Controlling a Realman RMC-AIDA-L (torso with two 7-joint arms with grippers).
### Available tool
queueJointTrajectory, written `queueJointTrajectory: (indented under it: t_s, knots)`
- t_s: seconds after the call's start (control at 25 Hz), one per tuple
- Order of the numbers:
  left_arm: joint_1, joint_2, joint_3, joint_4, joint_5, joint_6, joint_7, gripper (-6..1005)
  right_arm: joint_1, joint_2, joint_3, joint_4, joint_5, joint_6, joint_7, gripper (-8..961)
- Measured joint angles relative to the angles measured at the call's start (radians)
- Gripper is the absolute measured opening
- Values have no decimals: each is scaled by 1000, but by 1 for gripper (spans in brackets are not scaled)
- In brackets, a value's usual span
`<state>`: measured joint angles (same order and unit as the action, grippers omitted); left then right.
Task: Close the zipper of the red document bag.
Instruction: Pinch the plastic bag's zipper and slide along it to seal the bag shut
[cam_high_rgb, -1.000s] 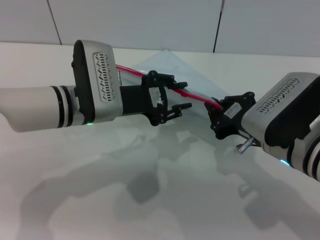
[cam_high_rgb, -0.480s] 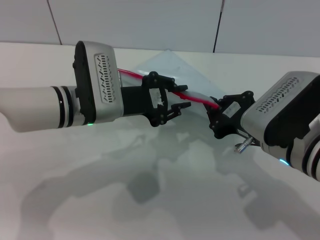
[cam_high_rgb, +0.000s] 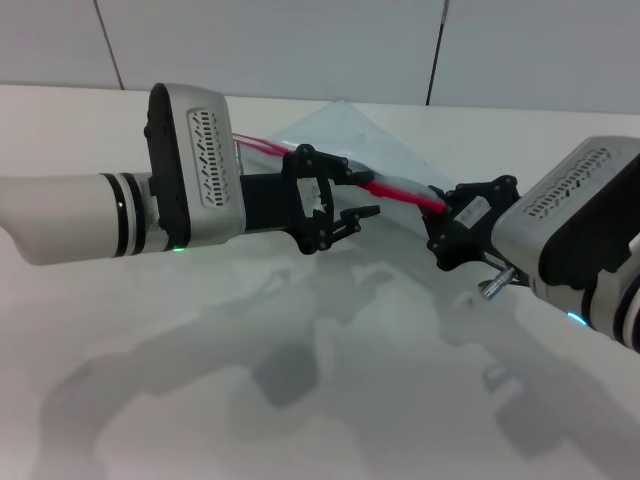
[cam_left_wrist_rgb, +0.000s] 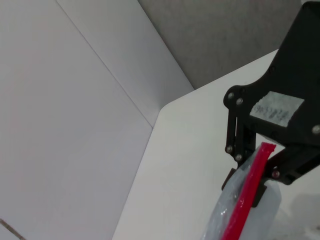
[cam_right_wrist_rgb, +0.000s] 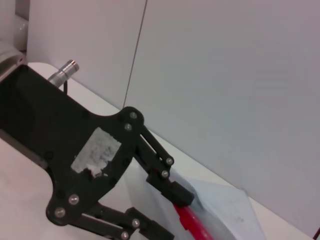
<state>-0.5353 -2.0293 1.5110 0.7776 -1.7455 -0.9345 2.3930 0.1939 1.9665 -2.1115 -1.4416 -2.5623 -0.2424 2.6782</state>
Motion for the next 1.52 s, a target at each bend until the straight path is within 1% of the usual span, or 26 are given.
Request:
queueJointTrajectory:
  t_s: [0.36,0.6,0.72,0.88,1.08,1.16,1.52]
  knots:
    - [2,-1,0,4,0,0,0,334,-1,0,12,-10,-1,-18,0,50]
    - [13,-2,0,19,0,3,0,336,-2,-2,12,-29,0,-53,-14,50]
    - [26,-4,1,43,0,13,0,339,-2,2,19,-38,5,-75,-34,50]
    - [47,-4,19,83,-2,34,0,348,-2,1,22,-51,6,-92,-39,50]
    - [50,-3,34,87,-1,41,0,368,3,-2,30,-60,7,-112,-40,50]
    - [50,-2,40,84,-1,43,0,496,3,-2,33,-69,7,-117,-40,50]
    - [44,-2,62,82,0,64,12,485,5,-3,36,-84,6,-142,-42,50]
